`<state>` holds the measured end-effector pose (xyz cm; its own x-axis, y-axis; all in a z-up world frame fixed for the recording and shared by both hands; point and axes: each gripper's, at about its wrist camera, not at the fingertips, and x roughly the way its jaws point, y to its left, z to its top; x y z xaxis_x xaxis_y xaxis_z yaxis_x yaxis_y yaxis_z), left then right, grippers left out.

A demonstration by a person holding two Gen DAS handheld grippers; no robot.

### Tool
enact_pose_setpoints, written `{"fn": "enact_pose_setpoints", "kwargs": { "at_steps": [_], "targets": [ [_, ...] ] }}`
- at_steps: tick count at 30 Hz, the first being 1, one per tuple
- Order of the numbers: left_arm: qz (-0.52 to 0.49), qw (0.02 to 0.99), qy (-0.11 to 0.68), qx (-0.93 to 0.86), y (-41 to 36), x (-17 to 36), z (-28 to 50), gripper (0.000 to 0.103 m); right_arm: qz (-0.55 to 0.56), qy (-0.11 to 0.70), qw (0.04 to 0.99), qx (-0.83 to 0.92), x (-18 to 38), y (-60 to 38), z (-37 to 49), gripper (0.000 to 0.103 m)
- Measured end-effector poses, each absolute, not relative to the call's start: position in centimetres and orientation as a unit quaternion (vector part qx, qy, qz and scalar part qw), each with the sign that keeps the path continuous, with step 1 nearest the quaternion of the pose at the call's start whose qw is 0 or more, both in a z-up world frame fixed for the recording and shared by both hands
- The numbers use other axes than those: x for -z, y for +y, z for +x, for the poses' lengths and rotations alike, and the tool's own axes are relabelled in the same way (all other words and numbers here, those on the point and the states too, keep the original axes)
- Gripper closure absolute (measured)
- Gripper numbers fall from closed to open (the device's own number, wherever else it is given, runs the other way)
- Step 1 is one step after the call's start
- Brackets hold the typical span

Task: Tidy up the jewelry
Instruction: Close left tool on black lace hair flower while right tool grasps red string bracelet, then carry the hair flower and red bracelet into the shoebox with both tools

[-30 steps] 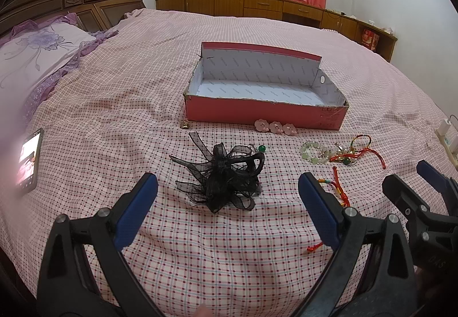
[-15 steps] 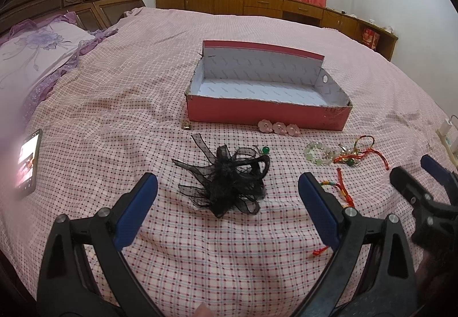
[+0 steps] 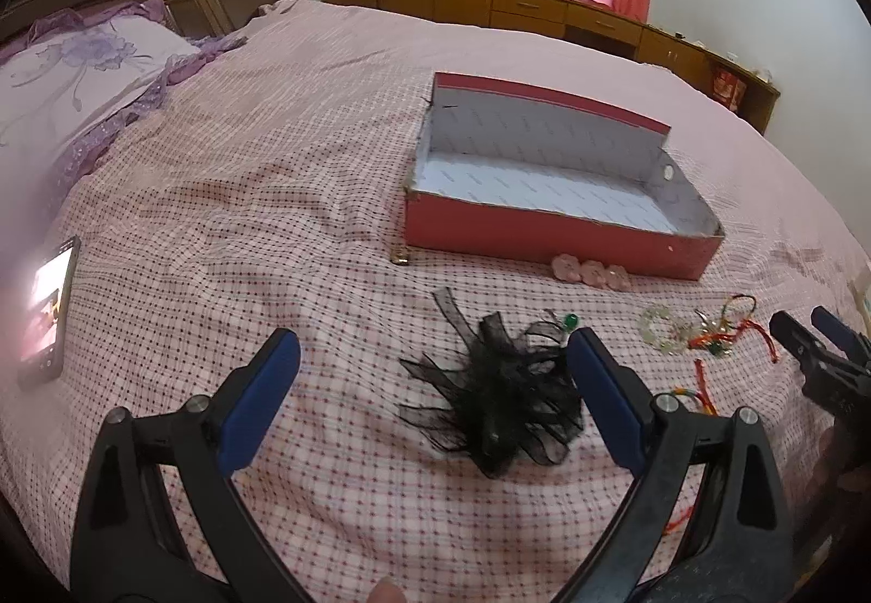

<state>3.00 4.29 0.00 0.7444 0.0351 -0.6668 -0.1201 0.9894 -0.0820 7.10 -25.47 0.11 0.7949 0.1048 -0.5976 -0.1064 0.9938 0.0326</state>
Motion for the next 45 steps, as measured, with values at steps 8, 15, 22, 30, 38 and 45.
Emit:
{"fn": "enact_pose_setpoints", "kwargs": {
  "at_steps": [8, 15, 22, 30, 38, 45],
  "targets": [
    [-0.079, 0.926, 0.369, -0.013, 4.3, 0.6, 3.4, 0.030, 0.010, 0.335, 0.940, -0.063, 1.0, -26.2, 10.4, 0.016],
    [-0.068, 0.920, 0.385, 0.026, 2.2, 1.2, 3.8, 0.043, 0.018, 0.361, 0.928, -0.084, 2.4, -26.1, 12.6, 0.036],
    [-0.064, 0.911, 0.406, 0.042, 1.4, 2.9, 4.9, 0.055, 0.019, 0.380, 0.921, -0.088, 3.6, -26.1, 13.3, 0.060],
    [-0.092, 0.899, 0.419, 0.092, 1.0, 3.5, 5.2, 0.067, 0.023, 0.379, 0.920, -0.096, 3.7, -26.1, 13.0, 0.096],
    [-0.088, 0.905, 0.405, 0.094, 0.9, 2.5, 4.2, 0.071, 0.023, 0.356, 0.929, -0.102, 2.3, -26.0, 11.2, 0.097],
    [-0.095, 0.912, 0.388, 0.090, 1.4, 1.1, 3.4, 0.072, 0.024, 0.335, 0.936, -0.105, 0.2, -26.1, 9.2, 0.099]
  ]
}}
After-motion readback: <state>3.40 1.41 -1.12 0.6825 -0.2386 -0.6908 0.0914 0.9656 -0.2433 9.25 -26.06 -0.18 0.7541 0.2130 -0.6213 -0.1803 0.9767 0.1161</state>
